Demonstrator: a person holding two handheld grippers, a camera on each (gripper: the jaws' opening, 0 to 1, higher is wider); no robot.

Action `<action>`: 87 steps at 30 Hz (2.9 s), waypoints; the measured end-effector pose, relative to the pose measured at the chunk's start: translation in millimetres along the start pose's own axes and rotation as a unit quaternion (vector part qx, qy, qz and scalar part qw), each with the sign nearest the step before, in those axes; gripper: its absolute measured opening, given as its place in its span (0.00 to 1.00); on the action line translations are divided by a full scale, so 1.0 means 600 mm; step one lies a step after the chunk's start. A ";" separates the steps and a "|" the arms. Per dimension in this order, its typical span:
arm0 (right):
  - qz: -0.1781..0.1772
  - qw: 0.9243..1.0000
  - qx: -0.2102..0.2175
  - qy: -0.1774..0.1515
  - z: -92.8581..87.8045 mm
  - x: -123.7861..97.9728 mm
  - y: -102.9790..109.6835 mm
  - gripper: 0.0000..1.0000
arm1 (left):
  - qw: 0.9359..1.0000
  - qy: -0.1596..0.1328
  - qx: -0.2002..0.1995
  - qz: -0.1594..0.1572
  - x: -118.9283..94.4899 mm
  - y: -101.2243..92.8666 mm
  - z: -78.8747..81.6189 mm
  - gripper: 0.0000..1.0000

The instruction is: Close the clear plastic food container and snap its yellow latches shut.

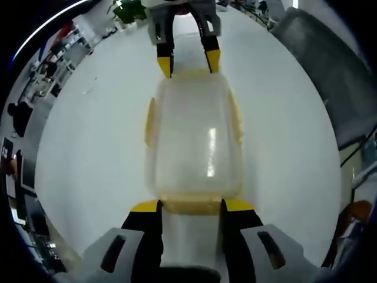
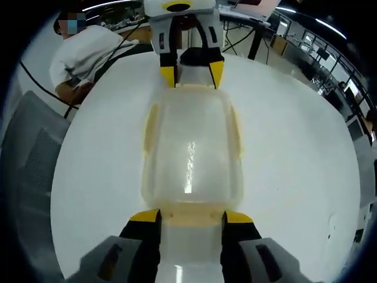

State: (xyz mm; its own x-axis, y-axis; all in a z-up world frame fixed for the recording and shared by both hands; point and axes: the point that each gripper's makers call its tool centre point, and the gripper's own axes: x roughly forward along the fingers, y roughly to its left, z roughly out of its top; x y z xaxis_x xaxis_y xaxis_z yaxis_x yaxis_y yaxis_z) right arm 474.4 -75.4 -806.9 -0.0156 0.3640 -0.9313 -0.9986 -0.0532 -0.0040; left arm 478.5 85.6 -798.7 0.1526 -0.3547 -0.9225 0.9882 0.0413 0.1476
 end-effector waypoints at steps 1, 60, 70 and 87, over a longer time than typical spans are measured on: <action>-0.001 1.000 0.001 0.001 0.000 0.000 0.000 0.38 | 1.000 0.000 0.001 -0.001 0.000 0.000 0.000 0.38; -0.018 0.999 -0.005 0.040 -0.004 -0.017 0.003 0.35 | 0.998 0.060 -0.020 -0.018 -0.013 -0.003 0.009 0.36; -0.033 0.999 -0.022 0.027 0.013 -0.049 0.003 0.35 | 0.998 0.063 -0.018 0.000 -0.055 0.000 0.023 0.36; -0.059 0.997 -0.037 0.021 0.002 -0.114 0.014 0.35 | 0.998 0.060 -0.001 0.035 -0.099 -0.003 0.077 0.36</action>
State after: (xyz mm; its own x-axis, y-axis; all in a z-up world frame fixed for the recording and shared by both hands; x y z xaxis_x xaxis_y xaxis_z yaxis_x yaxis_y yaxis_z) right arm 467.3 -99.5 -742.9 0.1064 0.3324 -0.9371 -0.9867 -0.0814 -0.1410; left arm 467.3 63.6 -727.9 0.2225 -0.2360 -0.9460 0.9749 0.0643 0.2132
